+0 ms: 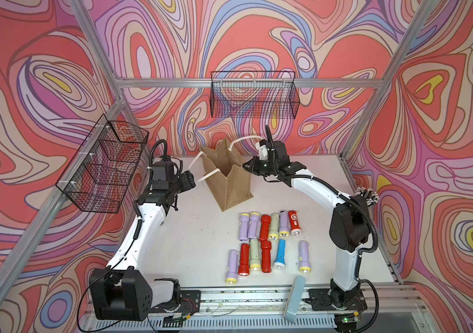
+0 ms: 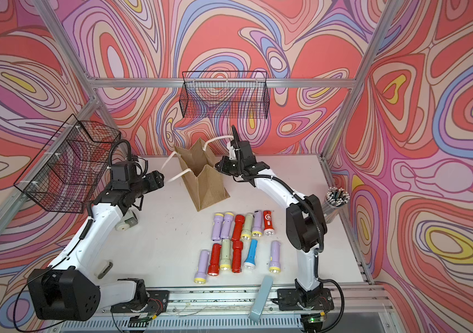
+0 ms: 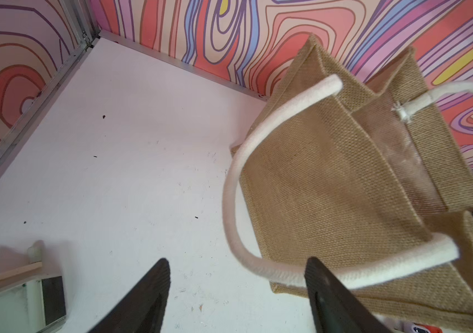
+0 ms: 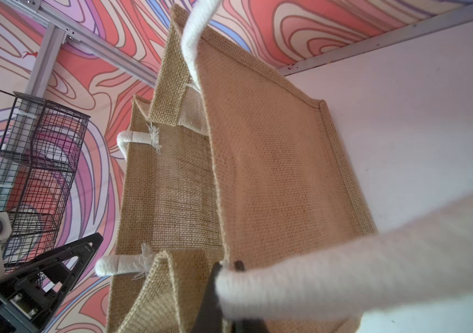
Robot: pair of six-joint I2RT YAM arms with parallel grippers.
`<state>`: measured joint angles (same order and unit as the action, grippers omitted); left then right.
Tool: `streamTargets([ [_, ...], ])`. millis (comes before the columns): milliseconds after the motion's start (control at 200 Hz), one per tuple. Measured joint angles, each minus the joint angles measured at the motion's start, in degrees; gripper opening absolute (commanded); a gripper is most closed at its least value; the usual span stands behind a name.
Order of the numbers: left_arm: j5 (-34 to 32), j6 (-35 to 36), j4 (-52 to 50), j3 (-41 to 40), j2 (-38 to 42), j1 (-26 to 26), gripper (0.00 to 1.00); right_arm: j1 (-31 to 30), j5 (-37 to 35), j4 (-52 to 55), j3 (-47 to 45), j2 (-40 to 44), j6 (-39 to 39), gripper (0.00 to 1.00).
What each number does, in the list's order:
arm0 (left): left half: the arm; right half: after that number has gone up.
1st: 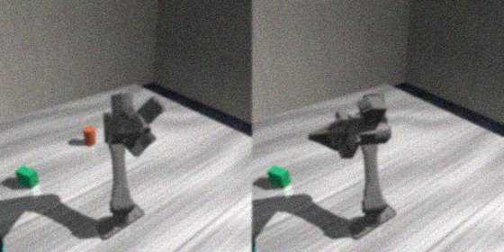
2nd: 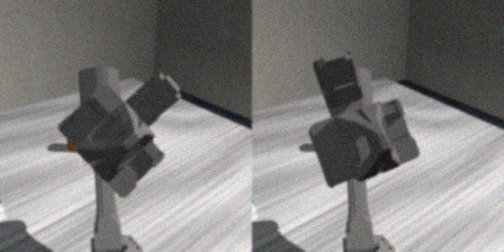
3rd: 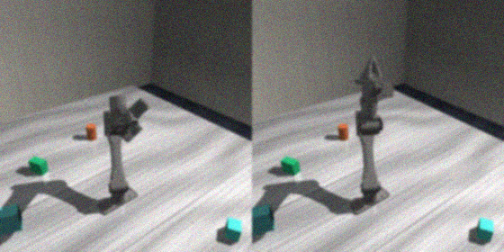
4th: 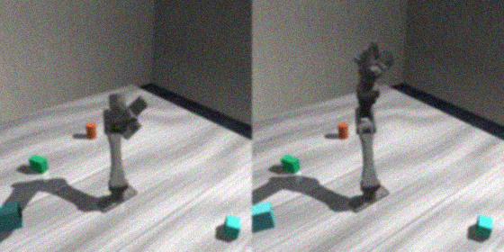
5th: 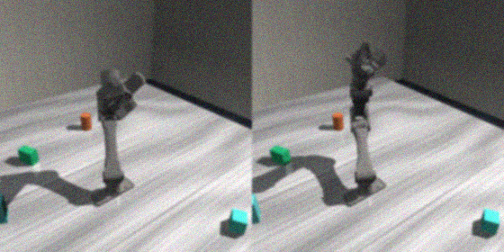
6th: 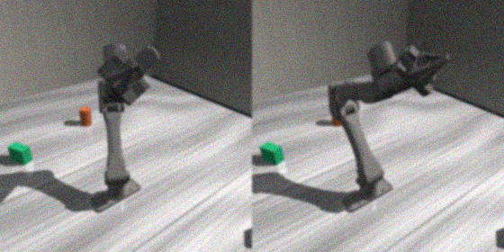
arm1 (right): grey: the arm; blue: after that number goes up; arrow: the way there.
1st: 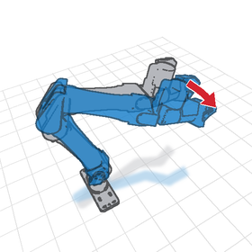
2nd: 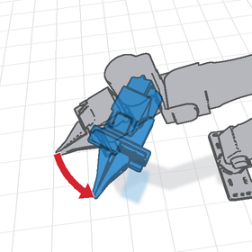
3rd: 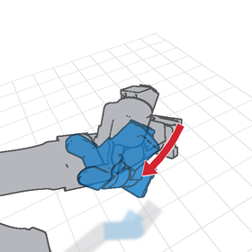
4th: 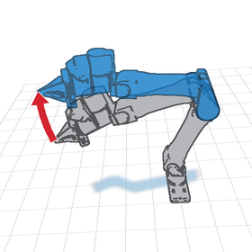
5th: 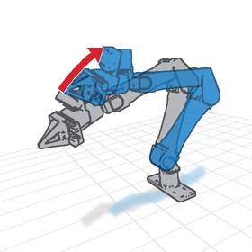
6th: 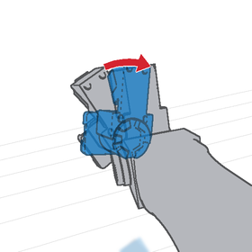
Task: Put the flashlights into the tote bags
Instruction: Move the canvas bag to the center of the board.
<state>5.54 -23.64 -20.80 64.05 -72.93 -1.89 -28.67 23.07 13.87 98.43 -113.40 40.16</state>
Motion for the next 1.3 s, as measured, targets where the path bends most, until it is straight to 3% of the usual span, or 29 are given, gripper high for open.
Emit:
streamTargets([
  [195, 3.5, -4.0, 0.0, 0.0, 0.7, 0.0, 0.72, -2.7, 0.3, -1.7, 2.7, -3.0, 2.6, 0.00],
  [305, 5.7, -6.5, -0.2, 0.3, 0.7, -0.2, 0.77, -3.7, -0.1, -2.5, 3.0, -3.6, 3.8, 0.00],
  [621, 6.2, -8.3, -2.9, 8.1, -2.1, -1.2, 0.77, -6.3, -1.4, -3.6, 4.0, -4.2, 7.3, 0.00],
  [796, 6.7, -7.6, -6.7, 15.9, -10.0, -1.7, 0.76, -6.9, -1.5, -4.4, 4.0, -4.4, 8.7, 0.00],
  [1022, 4.3, -5.8, -12.9, 20.3, -17.9, -2.7, 0.75, -7.0, -1.2, -5.4, 4.0, -5.2, 10.1, 0.00],
  [1142, 3.5, -4.6, -14.6, 22.6, -20.2, -3.2, 0.59, -7.0, -1.1, -5.6, 4.0, -5.2, 10.3, 0.00],
  [1152, 3.5, -4.4, -14.7, 22.7, -20.3, -3.2, 0.56, -7.0, -1.1, -5.6, 4.0, -5.2, 10.3, 0.00],
  [1182, 3.6, -4.1, -15.4, 23.3, -20.7, -3.3, 0.31, -7.0, -1.1, -5.6, 4.0, -5.2, 10.4, 0.00],
  [1222, 3.7, -3.5, -16.4, 24.5, -21.5, -3.4, 0.17, -7.0, -0.9, -5.8, 3.9, -5.2, 10.5, 0.00],
  [1257, 3.7, -3.0, -17.2, 25.6, -22.3, -3.5, 0.14, -7.0, -0.7, -6.0, 3.8, -5.2, 10.5, 0.00],
  [1297, 3.5, -1.9, -18.3, 27.2, -23.2, -3.7, 0.20, -7.0, -0.5, -6.3, 3.7, -5.2, 10.5, 0.00],
])
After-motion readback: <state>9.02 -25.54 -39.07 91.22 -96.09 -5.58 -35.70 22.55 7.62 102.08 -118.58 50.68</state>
